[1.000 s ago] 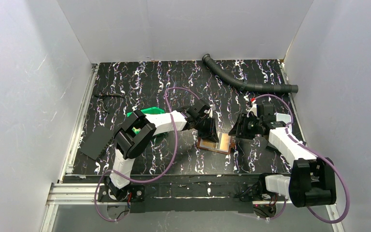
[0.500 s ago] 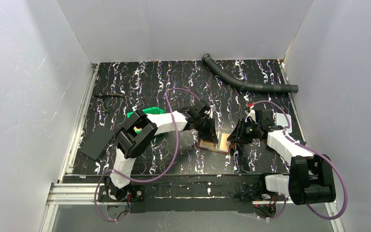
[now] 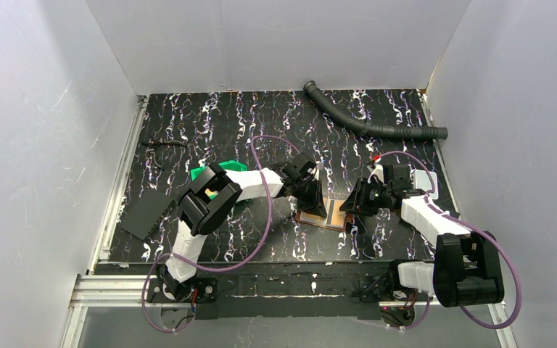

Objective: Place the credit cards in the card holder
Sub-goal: Insert the credit card into the card holder.

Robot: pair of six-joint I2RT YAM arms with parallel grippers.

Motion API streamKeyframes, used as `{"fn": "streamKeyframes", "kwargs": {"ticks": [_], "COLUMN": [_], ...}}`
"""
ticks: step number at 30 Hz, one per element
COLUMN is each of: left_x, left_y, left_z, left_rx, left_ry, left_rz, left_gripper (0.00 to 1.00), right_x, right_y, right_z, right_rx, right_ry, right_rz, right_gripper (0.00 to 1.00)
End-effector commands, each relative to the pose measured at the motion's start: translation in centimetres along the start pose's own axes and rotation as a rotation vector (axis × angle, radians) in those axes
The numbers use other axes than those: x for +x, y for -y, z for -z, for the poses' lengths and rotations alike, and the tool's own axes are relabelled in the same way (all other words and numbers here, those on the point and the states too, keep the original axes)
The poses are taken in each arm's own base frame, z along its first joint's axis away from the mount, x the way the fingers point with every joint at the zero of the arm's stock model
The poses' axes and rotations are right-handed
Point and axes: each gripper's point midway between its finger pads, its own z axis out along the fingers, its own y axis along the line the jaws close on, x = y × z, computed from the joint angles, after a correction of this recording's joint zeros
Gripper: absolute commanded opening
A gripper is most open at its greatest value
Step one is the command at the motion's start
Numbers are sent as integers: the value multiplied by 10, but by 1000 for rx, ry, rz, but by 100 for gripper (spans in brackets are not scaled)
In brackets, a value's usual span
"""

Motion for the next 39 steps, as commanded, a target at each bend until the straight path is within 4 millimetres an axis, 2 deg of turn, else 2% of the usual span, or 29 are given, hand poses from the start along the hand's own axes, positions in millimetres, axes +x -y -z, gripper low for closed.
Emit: {"fn": "streamKeyframes", "kwargs": {"ticks": [1, 8, 22, 30, 39], "left_x": [6, 6, 8, 8, 7], "left_y": [-11, -11, -12, -12, -11], "left_z": [-4, -6, -8, -9, -9], "left_rx": [-27, -24, -17, -15, -11], "left_ry": [-16, -20, -26, -28, -30], "left_rz": [6, 6, 8, 7, 7], "left_gripper": [1, 1, 0, 0, 0], "right_x": [2, 4, 3, 1, 2], "right_y": [-4, 2, -5, 3, -1], "right_z": [-2, -5, -2, 7, 3], "right_rx": [-32, -12, -38, 37, 0], "right_ry": [-1, -9, 0, 4, -4], "right_rz": [-9, -16, -22, 10, 3], "right_gripper": [43, 48, 45, 50, 49]}}
